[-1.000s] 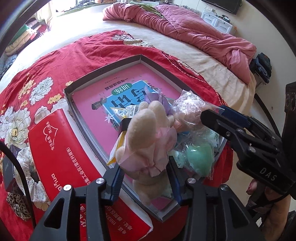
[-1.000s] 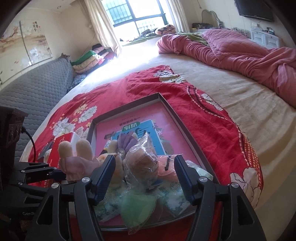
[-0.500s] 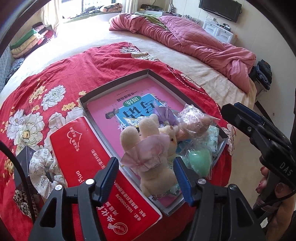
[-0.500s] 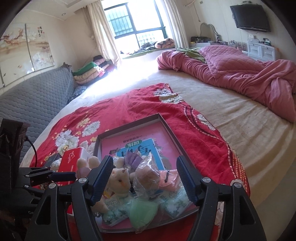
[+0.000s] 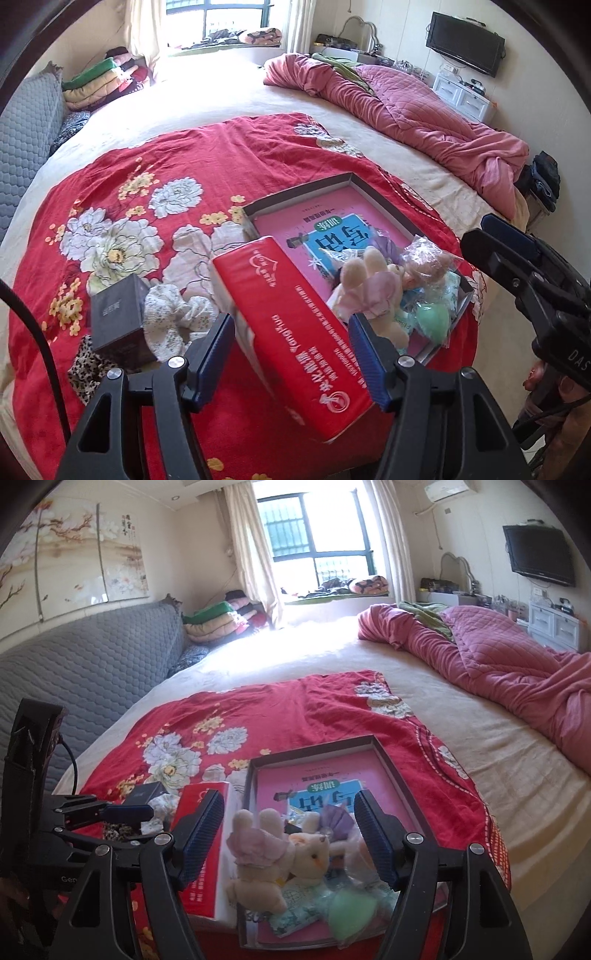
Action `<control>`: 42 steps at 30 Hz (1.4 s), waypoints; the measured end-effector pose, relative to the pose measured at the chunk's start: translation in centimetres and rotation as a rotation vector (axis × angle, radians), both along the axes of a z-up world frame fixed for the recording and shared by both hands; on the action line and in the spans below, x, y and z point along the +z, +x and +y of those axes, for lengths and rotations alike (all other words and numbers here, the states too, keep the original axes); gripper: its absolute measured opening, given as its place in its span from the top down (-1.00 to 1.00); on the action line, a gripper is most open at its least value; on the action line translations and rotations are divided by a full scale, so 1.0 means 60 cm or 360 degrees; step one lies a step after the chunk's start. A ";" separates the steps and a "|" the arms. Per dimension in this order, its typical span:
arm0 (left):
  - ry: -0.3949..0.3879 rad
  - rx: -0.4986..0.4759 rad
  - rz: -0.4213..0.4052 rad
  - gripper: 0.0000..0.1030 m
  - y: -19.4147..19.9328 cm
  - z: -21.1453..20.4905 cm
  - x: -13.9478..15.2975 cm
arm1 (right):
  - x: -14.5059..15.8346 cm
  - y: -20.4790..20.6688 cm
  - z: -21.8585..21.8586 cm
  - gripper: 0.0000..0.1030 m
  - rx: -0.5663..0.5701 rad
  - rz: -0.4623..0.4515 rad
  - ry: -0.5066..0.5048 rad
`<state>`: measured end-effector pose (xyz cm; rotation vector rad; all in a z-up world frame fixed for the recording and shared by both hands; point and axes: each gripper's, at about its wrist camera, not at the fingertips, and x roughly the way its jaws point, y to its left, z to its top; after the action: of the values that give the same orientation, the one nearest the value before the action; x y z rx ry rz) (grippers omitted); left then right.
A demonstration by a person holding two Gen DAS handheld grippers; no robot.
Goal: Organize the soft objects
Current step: 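Move both open tools back toward the leopard and white floral scrunchies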
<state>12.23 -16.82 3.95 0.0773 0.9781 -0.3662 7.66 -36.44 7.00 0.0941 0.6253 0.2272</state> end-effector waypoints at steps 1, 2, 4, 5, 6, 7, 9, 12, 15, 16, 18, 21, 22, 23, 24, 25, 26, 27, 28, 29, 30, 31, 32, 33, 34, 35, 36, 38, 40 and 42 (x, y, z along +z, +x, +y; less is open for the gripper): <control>0.0002 0.0016 -0.0014 -0.23 -0.002 0.013 0.003 | 0.003 0.001 0.013 -0.45 0.0028 -0.0005 -0.0014; 0.0006 0.0034 -0.0025 -0.23 -0.005 0.025 0.006 | 0.005 0.001 0.027 -0.45 0.0050 -0.0011 -0.0031; 0.0016 0.0070 -0.0041 -0.24 -0.011 0.050 0.009 | 0.009 0.001 0.055 -0.45 0.0103 -0.0019 -0.0060; 0.0014 0.0092 -0.0047 -0.24 -0.013 0.064 0.010 | 0.010 0.002 0.069 -0.45 0.0127 -0.0022 -0.0073; 0.0012 0.0112 -0.0054 -0.24 -0.016 0.076 0.011 | 0.010 0.003 0.083 -0.45 0.0155 -0.0021 -0.0086; 0.0012 0.0132 -0.0057 -0.24 -0.017 0.089 0.011 | 0.010 0.004 0.098 -0.46 0.0184 -0.0019 -0.0103; 0.0014 0.0173 -0.0061 -0.24 -0.021 0.116 0.009 | 0.010 0.004 0.126 -0.46 0.0231 -0.0020 -0.0134; -0.0006 0.0244 -0.0044 -0.24 -0.025 0.158 0.001 | 0.002 0.007 0.167 -0.47 0.0323 -0.0006 -0.0166; -0.0014 0.0315 -0.0017 -0.24 -0.027 0.203 -0.014 | -0.009 0.009 0.214 -0.47 0.0408 0.0010 -0.0222; -0.0014 0.0343 -0.0006 -0.24 -0.027 0.218 -0.020 | -0.015 0.010 0.228 -0.47 0.0439 0.0022 -0.0235; -0.0013 0.0397 0.0021 -0.24 -0.027 0.248 -0.034 | -0.028 0.013 0.256 -0.47 0.0490 0.0044 -0.0265; -0.0015 0.0471 0.0059 -0.24 -0.028 0.289 -0.056 | -0.051 0.020 0.293 -0.47 0.0553 0.0083 -0.0319; -0.0007 0.0492 0.0069 -0.24 -0.027 0.301 -0.064 | -0.060 0.023 0.303 -0.47 0.0572 0.0100 -0.0338; 0.0000 0.0511 0.0081 -0.24 -0.026 0.311 -0.071 | -0.069 0.027 0.315 -0.47 0.0595 0.0120 -0.0366; -0.0002 0.0528 0.0095 -0.25 -0.025 0.321 -0.079 | -0.078 0.029 0.327 -0.47 0.0618 0.0129 -0.0394; -0.0005 0.0543 0.0107 -0.25 -0.024 0.329 -0.087 | -0.088 0.032 0.340 -0.47 0.0632 0.0143 -0.0431; -0.0009 0.0559 0.0121 -0.25 -0.023 0.337 -0.095 | -0.098 0.036 0.352 -0.47 0.0644 0.0161 -0.0477; -0.0015 0.0571 0.0133 -0.25 -0.022 0.344 -0.101 | -0.108 0.038 0.363 -0.47 0.0658 0.0167 -0.0513; -0.0022 0.0581 0.0143 -0.25 -0.021 0.350 -0.108 | -0.119 0.043 0.372 -0.47 0.0670 0.0183 -0.0545; -0.0026 0.0590 0.0155 -0.25 -0.020 0.356 -0.115 | -0.131 0.047 0.383 -0.47 0.0677 0.0207 -0.0584; -0.0029 0.0596 0.0163 -0.25 -0.019 0.361 -0.121 | -0.141 0.051 0.393 -0.47 0.0689 0.0215 -0.0613; -0.0031 0.0604 0.0167 -0.25 -0.017 0.366 -0.127 | -0.152 0.056 0.402 -0.47 0.0686 0.0228 -0.0648; -0.0033 0.0609 0.0177 -0.25 -0.016 0.372 -0.133 | -0.162 0.062 0.411 -0.47 0.0679 0.0248 -0.0684; -0.0039 0.0613 0.0185 -0.25 -0.016 0.374 -0.138 | -0.172 0.067 0.417 -0.47 0.0678 0.0257 -0.0702; -0.0049 0.0618 0.0192 -0.25 -0.014 0.379 -0.144 | -0.181 0.074 0.422 -0.47 0.0663 0.0274 -0.0721; -0.0062 0.0621 0.0203 -0.25 -0.013 0.383 -0.150 | -0.192 0.083 0.428 -0.47 0.0648 0.0303 -0.0747; -0.0076 0.0617 0.0215 -0.25 -0.011 0.386 -0.155 | -0.202 0.091 0.433 -0.47 0.0637 0.0323 -0.0763; -0.0092 0.0617 0.0231 -0.25 -0.008 0.391 -0.167 | -0.221 0.108 0.440 -0.47 0.0591 0.0362 -0.0820; -0.0102 0.0619 0.0253 -0.31 -0.003 0.396 -0.179 | -0.234 0.116 0.445 -0.47 0.0549 0.0342 -0.0900; -0.0116 0.0629 0.0278 -0.34 0.003 0.400 -0.190 | -0.244 0.122 0.455 -0.48 0.0545 0.0323 -0.0989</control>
<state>12.41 7.21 -7.44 -0.2153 1.1242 -0.0442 14.98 -9.15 -7.66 -0.5988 0.8891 0.3463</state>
